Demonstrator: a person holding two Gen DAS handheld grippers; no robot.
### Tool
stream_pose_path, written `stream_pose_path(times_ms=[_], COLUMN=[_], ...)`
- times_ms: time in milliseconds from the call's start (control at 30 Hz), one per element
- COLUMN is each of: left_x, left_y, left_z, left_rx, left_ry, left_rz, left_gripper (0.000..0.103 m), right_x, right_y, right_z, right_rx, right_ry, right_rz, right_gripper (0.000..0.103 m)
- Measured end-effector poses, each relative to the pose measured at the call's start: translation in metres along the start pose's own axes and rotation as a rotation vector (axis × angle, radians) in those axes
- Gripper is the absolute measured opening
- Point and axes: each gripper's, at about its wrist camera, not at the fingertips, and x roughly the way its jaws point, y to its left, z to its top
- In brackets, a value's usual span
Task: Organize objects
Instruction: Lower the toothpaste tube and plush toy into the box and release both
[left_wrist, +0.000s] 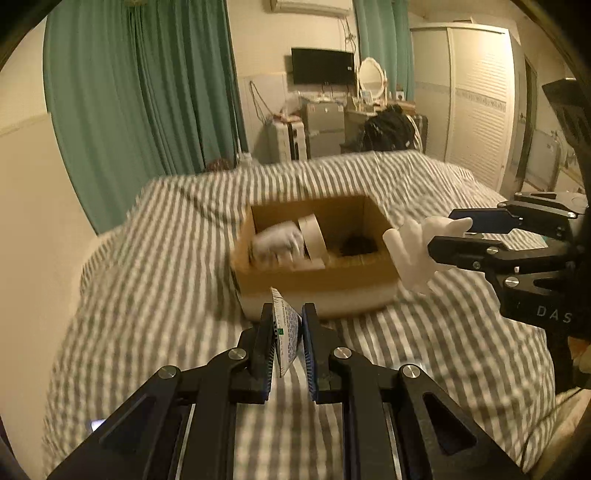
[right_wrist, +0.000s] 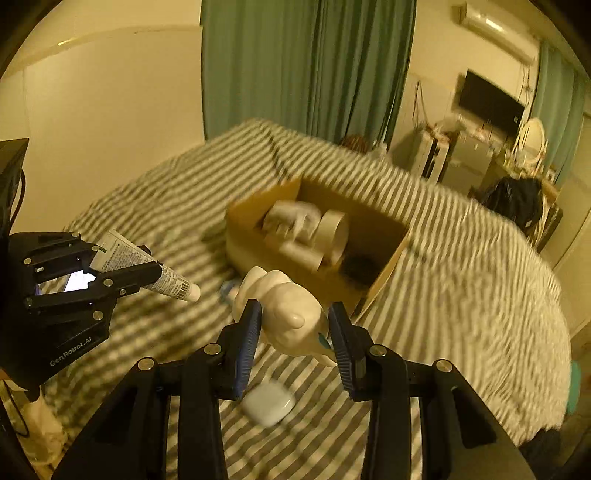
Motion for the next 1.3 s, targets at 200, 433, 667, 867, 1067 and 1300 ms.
stream_pose_path(times_ms=[200, 433, 667, 867, 1067, 1300], left_x=[0.021, 0.068, 0.138, 0.191, 0.23, 0.239], left_y=[0.011, 0.018, 0.019, 0.013, 0.015, 0.014], left_z=[0.065, 0.118, 0.139, 0.133, 0.122, 0.112], left_rx=[0.016, 0.04, 0.037, 0.041, 0.032, 0.019], left_ry=[-0.074, -0.088, -0.026, 0.053, 0.114, 0.148], left_rz=[0.016, 0.031, 0.009, -0.01, -0.013, 0.019], left_gripper=[0.014, 0.014, 0.014, 0.014, 0.014, 0.017], right_x=[0.004, 0.035, 0.091, 0.149, 0.191, 0.21], right_y=[-0.03, -0.066, -0.1, -0.119, -0.127, -0.136], right_z=[0.054, 0.1, 0.123, 0.127, 0.116, 0.101], right_rx=[0.011, 0.031, 0.079, 0.116, 0.127, 0.182], right_ry=[-0.096, -0.133, -0.105, -0.05, 0.005, 0.04], right_rz=[-0.025, -0.036, -0.024, 0.003, 0.026, 0.063], right_gripper=[0.038, 0.037, 0.037, 0.038, 0.038, 0.038])
